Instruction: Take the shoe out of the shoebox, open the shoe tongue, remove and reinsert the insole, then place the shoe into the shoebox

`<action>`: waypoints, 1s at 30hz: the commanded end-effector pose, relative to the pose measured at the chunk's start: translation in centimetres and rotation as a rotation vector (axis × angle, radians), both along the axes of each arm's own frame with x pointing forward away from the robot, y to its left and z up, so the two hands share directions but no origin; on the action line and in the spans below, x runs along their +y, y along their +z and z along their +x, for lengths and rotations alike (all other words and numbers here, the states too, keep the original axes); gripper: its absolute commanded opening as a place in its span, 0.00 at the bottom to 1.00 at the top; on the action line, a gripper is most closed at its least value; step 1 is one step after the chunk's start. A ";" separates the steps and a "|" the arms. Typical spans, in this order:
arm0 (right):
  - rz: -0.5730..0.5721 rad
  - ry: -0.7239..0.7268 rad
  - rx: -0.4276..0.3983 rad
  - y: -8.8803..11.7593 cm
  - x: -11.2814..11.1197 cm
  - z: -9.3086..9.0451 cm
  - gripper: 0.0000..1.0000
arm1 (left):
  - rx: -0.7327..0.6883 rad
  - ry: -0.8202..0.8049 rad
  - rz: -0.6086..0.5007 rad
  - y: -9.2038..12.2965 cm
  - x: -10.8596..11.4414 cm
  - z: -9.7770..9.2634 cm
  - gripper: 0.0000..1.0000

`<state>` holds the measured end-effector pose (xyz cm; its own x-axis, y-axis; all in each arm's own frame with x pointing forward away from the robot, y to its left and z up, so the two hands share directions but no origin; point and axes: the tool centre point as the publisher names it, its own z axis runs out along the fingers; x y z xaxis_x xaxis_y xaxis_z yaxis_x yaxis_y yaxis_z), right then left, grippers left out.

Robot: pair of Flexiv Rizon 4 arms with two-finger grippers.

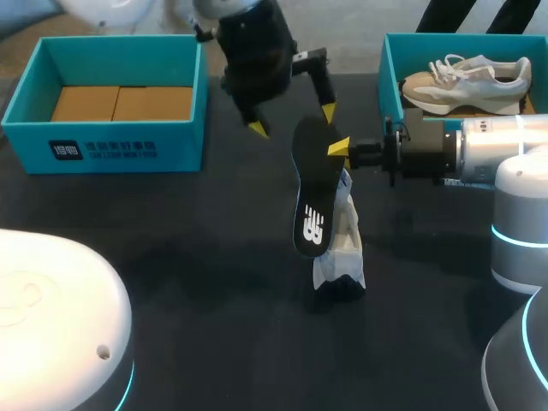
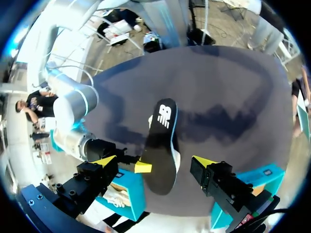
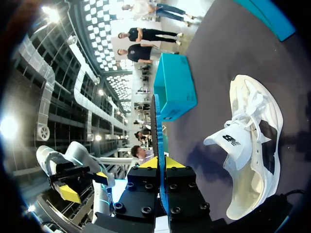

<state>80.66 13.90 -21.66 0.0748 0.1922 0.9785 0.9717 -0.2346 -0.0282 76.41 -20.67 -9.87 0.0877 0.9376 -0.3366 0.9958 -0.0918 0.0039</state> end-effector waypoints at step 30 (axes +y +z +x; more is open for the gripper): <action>-0.005 0.000 0.002 0.1 0.2 0.0 0.00 | -0.138 -0.045 0.063 1.7 1.5 3.1 1.00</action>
